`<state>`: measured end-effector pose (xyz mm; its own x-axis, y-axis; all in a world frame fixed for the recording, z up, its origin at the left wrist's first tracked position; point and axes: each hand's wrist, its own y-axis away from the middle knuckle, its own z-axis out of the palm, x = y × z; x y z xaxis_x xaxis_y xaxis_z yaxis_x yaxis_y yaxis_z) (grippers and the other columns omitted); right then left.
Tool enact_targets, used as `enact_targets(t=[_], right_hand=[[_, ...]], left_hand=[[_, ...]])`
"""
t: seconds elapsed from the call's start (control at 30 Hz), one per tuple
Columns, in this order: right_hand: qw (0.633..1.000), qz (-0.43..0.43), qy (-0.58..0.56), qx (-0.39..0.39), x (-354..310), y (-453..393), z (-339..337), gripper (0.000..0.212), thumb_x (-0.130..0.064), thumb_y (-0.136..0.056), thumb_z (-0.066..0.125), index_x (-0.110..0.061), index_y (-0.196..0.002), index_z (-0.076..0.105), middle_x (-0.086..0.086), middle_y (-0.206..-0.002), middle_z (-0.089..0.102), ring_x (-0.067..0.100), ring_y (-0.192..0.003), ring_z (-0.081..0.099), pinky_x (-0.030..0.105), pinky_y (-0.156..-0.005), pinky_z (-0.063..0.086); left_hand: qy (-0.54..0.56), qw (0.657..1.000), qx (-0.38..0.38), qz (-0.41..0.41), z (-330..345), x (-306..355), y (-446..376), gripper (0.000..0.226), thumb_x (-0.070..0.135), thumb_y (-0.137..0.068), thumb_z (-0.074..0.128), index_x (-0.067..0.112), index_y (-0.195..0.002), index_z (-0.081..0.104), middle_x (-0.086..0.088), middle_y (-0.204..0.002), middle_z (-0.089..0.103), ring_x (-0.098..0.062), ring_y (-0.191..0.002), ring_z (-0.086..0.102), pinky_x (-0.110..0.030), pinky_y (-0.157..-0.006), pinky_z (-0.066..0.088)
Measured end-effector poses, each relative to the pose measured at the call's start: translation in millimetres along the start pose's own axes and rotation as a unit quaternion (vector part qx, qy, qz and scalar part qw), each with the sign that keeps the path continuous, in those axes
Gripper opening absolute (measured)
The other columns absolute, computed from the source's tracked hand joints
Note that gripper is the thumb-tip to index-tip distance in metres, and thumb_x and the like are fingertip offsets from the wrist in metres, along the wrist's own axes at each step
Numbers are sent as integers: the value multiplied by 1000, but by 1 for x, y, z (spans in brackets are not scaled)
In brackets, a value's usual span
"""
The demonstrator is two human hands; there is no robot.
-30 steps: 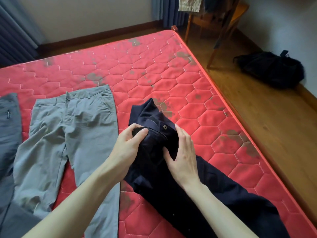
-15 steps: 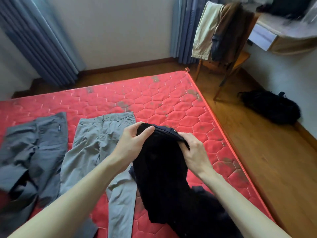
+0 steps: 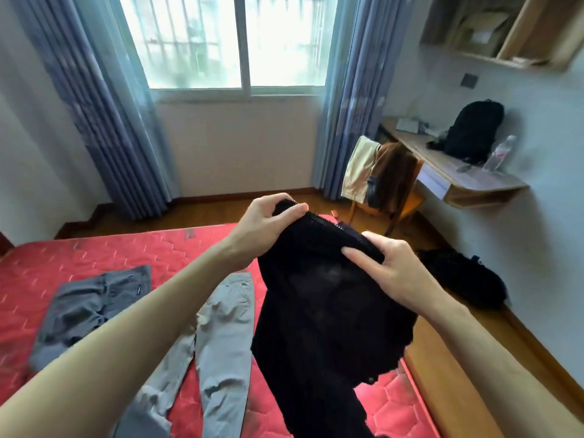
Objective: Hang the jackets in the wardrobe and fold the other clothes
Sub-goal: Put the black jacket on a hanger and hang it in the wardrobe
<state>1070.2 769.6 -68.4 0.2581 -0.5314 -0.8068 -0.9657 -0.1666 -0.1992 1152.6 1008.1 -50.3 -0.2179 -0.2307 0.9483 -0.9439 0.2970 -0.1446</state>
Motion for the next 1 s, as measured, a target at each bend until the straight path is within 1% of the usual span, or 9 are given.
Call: enact_targets(t=[0.17, 0.3, 0.4, 0.47, 0.53, 0.63, 0.8, 0.9, 1.0], right_hand=[[998, -50, 40, -24, -60, -9, -53, 23, -29, -106, 56, -18, -109, 76, -10, -90, 77, 7, -81, 74, 19, -68, 54], [993, -99, 55, -9, -110, -20, -80, 32, -37, -105, 54, -15, -102, 77, 6, -84, 75, 25, -76, 71, 40, -67, 54], [991, -125, 46, -12, -136, -26, -92, 30, -38, -104, 55, -19, -103, 78, 2, -85, 76, 21, -75, 72, 39, -69, 57], [990, -136, 35, -15, -146, -27, -95, 30, -36, -104, 57, -17, -105, 79, 0, -88, 79, 19, -80, 75, 38, -71, 59], [988, -153, 32, -12, -153, -28, -97, 29, -34, -103, 59, -14, -96, 79, -5, -77, 75, 8, -72, 69, 32, -64, 53], [986, -165, 36, -11, -167, -34, -102, 39, -36, -103, 62, -5, -82, 74, 11, -67, 63, 15, -63, 55, 41, -59, 42], [981, -192, 14, -1, -206, -48, -118, 32, -32, -102, 64, -17, -77, 76, -10, -63, 66, 7, -58, 58, 23, -56, 44], [977, -213, 6, 12, -219, -54, -118, 32, -32, -102, 65, -16, -79, 77, -10, -63, 66, 4, -57, 57, 18, -54, 43], [974, -226, -1, 20, -223, -56, -109, 29, -29, -104, 62, -15, -84, 78, -12, -68, 73, 0, -62, 64, 14, -58, 47]], left_hand=[[-30, 998, -11, 60, -19, 77, -1, 33, 34, -102, 66, 5, -86, 66, 0, -73, 56, -8, -67, 52, -21, -59, 44], [-37, 994, 9, 101, -38, 126, 4, 43, 40, -100, 67, -1, -88, 65, -8, -76, 56, -12, -70, 52, -27, -64, 43], [-49, 990, 29, 131, -51, 153, 12, 53, 47, -91, 74, -5, -91, 65, -14, -77, 60, -11, -69, 56, -23, -62, 43], [-66, 989, 9, 132, -60, 164, 18, 55, 49, -79, 82, -2, -92, 66, -6, -77, 63, -9, -71, 59, -20, -64, 47], [-95, 988, -20, 118, -67, 168, 25, 45, 40, -72, 89, 5, -92, 68, 1, -80, 67, -7, -74, 63, -20, -69, 51], [-143, 983, -41, 110, -78, 178, 28, 41, 24, -70, 95, 7, -96, 67, 3, -81, 68, -7, -75, 64, -22, -73, 52], [-172, 976, -13, 133, -99, 212, 26, 40, 25, -71, 94, 9, -96, 67, 3, -82, 66, -9, -77, 65, -29, -75, 53], [-156, 979, 4, 131, -111, 217, 31, 49, 22, -72, 95, 3, -108, 68, -6, -98, 74, -18, -91, 72, -40, -90, 59], [-102, 989, -41, 101, -115, 200, 42, 43, 11, -81, 87, 7, -120, 70, -5, -114, 77, -20, -108, 74, -38, -100, 58]])
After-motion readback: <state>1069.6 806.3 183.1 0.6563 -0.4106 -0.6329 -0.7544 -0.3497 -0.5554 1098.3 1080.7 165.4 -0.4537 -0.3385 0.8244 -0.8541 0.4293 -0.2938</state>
